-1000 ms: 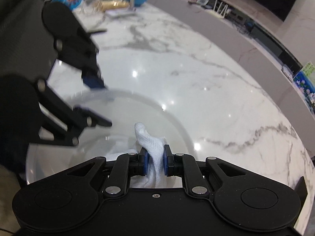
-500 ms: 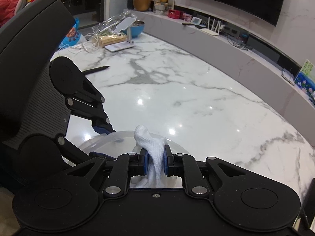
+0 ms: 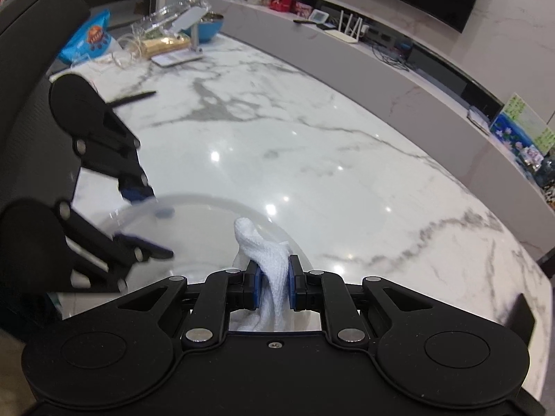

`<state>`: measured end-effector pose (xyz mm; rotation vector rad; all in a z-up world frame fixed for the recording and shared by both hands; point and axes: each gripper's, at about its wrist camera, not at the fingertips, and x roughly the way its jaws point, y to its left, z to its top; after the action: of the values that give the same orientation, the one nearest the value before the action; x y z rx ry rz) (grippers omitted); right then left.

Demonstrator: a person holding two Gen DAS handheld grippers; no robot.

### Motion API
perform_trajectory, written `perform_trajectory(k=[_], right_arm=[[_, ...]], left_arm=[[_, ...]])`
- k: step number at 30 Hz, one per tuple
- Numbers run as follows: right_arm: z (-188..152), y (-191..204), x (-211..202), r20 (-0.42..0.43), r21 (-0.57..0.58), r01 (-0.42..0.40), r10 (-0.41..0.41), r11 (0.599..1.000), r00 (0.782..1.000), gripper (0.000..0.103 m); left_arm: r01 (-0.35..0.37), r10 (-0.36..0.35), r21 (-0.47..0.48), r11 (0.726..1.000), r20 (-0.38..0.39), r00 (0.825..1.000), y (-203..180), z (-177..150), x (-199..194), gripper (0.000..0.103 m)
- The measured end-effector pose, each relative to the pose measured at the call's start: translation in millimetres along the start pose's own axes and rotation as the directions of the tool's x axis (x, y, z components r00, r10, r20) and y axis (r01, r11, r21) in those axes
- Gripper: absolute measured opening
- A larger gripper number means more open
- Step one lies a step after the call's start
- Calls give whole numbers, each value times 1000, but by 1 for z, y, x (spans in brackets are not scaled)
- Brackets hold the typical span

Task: Clean bowl
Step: 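Rub the cloth around the bowl's inner wall with the right gripper, then tilt the bowl with the left gripper while the right gripper wipes its inner wall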

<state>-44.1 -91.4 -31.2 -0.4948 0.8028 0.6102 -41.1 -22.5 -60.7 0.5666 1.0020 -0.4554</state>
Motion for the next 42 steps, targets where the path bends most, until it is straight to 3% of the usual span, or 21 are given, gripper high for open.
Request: perform_trajectory(k=[11, 22, 37, 42], right_arm=[[-18, 4, -17, -64, -73, 6, -11, 997, 998, 12], [-26, 17, -26, -112, -108, -79, 67, 991, 991, 12], [-21, 44, -32, -107, -106, -236, 225, 966, 968, 12], [-20, 49, -35, -117, -124, -255, 241, 959, 963, 12]], left_arm=[[2, -2, -5, 1000, -2, 1000, -2, 2, 0, 27], [-1, 1, -4, 1000, -2, 1000, -1, 2, 3, 27], [-5, 5, 2, 1000, -4, 1000, -2, 2, 4, 28], [-5, 5, 3, 1000, -5, 1000, -2, 2, 4, 28]])
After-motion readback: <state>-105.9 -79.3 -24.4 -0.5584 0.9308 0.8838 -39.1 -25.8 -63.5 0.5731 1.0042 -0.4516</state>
